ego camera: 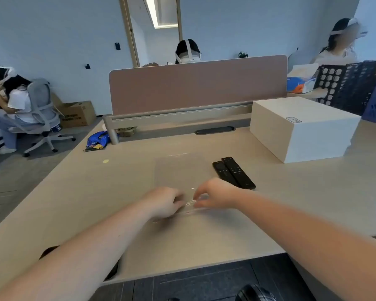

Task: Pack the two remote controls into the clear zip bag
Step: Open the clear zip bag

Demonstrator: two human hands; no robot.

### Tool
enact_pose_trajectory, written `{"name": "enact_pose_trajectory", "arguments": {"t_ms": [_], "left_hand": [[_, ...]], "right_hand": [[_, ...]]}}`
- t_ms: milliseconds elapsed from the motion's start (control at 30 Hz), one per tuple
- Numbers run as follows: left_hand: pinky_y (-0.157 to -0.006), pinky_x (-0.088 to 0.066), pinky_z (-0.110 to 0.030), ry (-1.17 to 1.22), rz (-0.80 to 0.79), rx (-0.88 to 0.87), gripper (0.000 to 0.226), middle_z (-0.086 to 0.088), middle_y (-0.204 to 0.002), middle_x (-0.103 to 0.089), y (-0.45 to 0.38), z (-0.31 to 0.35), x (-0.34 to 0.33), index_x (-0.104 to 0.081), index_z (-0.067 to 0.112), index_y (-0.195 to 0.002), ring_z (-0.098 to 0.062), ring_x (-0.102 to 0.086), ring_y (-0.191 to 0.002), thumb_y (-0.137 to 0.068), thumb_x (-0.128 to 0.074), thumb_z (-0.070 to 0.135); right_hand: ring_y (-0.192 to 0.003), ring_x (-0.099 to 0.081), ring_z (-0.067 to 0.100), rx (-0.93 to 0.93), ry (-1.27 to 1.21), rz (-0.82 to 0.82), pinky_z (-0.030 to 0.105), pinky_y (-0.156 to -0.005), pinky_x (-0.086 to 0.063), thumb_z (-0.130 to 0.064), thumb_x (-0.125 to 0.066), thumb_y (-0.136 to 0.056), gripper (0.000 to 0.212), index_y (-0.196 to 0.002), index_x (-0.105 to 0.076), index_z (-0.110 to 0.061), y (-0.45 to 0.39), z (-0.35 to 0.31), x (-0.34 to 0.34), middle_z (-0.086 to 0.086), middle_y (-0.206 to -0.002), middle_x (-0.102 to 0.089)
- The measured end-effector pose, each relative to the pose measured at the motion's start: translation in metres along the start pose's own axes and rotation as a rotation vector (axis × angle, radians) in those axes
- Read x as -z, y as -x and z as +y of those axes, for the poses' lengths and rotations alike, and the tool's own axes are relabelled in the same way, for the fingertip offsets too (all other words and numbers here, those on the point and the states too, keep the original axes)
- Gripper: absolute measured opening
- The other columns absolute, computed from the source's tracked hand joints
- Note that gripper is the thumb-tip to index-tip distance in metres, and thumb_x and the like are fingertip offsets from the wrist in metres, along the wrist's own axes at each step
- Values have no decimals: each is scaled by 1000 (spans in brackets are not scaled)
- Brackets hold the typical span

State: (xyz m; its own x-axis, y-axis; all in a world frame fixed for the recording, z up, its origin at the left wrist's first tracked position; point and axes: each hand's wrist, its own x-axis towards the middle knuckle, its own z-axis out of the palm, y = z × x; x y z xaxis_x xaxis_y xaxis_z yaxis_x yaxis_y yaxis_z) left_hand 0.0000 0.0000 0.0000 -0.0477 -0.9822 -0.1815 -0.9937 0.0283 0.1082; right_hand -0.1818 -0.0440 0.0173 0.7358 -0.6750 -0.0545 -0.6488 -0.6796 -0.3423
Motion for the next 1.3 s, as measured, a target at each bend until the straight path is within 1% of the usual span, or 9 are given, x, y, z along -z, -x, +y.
{"name": "enact_pose_trajectory", "arguments": {"t_ms": [167,367,433,567,667,800,900,1067,1300], "left_hand": [[-86,-51,-38,49,43,-15,26,-1,-118,-64,-3,-3,-10,-54,30,-107,-28,-60,-108,-89,-43,45],[-96,-47,-39,146,59,-10,36,1,-131,-57,-7,-11,-13,-51,29,-123,-25,-54,-118,-90,-46,40],[-94,-48,-38,121,228,11,34,-1,-126,-57,-4,-12,-8,-55,24,-121,-26,-54,-117,-89,-49,34],[-62,-41,-32,257,683,82,18,0,-74,-53,7,-11,2,-56,18,-73,-27,-57,-80,-87,-55,29],[-57,-39,-34,295,615,115,34,0,-60,-50,11,-9,0,-52,17,-60,-30,-57,-70,-88,-54,37],[-54,-36,-34,257,452,147,51,-6,-53,-52,3,0,-7,-53,11,-53,-30,-54,-63,-87,-49,49],[-64,-50,-34,491,358,211,57,-12,-59,-70,-4,10,-7,-66,6,-60,-28,-66,-64,-84,-51,55],[-57,-49,-30,1114,294,303,29,-9,-63,-69,-11,27,-6,-68,14,-67,-24,-63,-59,-86,-61,35],[-50,-45,-19,1266,358,257,27,-4,-66,-66,-9,28,-3,-67,17,-65,-14,-57,-61,-90,-59,17]], "right_hand": [[-113,-57,24,62,182,-100,34,-92,-48,-43,-61,-87,36,-116,-65,-21,-8,-11,-10,2,-121,-65],[-101,-60,35,99,409,-101,37,-71,-47,-17,-43,-96,25,-104,-65,-11,-19,-15,-15,14,-110,-66],[-97,-61,35,49,399,-55,35,-66,-43,-11,-44,-92,23,-100,-66,-11,-23,-13,-16,12,-107,-65],[-100,-62,30,-135,119,80,33,-76,-50,-16,-51,-90,21,-100,-70,-16,-30,-5,-13,8,-107,-69],[-98,-64,26,-245,-86,173,32,-83,-54,-21,-61,-87,15,-94,-73,-14,-34,0,-7,7,-103,-72],[-80,-62,21,-312,-258,256,29,-71,-48,-21,-70,-83,13,-87,-71,-9,-37,2,-1,9,-89,-71],[-72,-57,18,-294,-353,262,30,-69,-48,-20,-71,-82,11,-77,-64,-13,-37,-1,0,1,-74,-61],[-71,-51,18,-237,-342,256,25,-58,-39,-22,-73,-80,18,-69,-59,-16,-37,-4,0,-1,-69,-57],[-53,-45,4,-182,-470,231,16,-52,-36,-25,-69,-84,17,-71,-67,-15,-30,1,3,-8,-56,-53]]}}
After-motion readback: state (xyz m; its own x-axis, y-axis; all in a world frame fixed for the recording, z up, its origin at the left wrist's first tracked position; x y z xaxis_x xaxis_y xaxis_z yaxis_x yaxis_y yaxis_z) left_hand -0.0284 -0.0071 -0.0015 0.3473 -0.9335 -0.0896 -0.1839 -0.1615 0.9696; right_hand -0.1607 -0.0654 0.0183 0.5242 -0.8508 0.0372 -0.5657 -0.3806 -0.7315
